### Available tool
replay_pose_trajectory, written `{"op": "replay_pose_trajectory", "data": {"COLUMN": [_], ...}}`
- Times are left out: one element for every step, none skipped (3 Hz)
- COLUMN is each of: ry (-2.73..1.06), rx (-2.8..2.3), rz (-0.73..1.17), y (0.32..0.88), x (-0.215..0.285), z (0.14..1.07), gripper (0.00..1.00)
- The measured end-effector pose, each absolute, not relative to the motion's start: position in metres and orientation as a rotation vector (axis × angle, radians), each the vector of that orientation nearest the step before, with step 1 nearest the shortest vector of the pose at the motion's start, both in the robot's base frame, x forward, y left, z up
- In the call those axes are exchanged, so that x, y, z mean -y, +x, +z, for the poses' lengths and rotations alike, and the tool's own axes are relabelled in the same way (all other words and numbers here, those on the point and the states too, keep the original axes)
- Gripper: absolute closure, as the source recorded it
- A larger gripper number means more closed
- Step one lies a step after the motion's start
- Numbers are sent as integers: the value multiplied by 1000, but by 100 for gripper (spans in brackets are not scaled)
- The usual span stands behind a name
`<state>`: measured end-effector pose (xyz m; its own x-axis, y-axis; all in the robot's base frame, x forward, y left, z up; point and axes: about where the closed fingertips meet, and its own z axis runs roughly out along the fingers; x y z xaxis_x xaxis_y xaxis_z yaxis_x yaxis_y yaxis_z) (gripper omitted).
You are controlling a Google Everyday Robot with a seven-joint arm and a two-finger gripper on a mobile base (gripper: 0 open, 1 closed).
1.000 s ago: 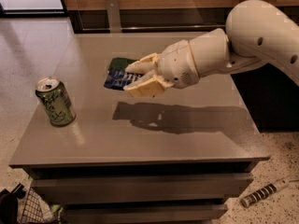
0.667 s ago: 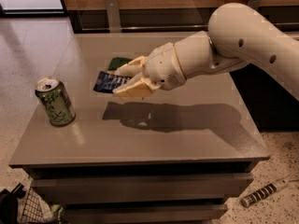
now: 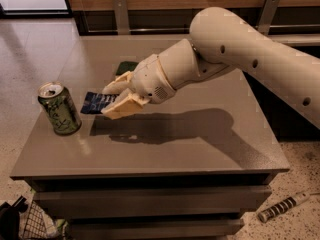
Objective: Move rxbar blueberry near green can
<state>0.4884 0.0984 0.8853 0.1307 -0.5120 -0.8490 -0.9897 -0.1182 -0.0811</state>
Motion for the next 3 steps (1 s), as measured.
{"op": "replay_pose_trajectory", "data": {"ry": [-1778, -1789, -1793], "rx": [-1490, -1491, -1489], "rz": [922, 930, 931], "y": [474, 471, 470], "x": [-106, -108, -110], "z": [876, 875, 875], "gripper": [100, 88, 64]}}
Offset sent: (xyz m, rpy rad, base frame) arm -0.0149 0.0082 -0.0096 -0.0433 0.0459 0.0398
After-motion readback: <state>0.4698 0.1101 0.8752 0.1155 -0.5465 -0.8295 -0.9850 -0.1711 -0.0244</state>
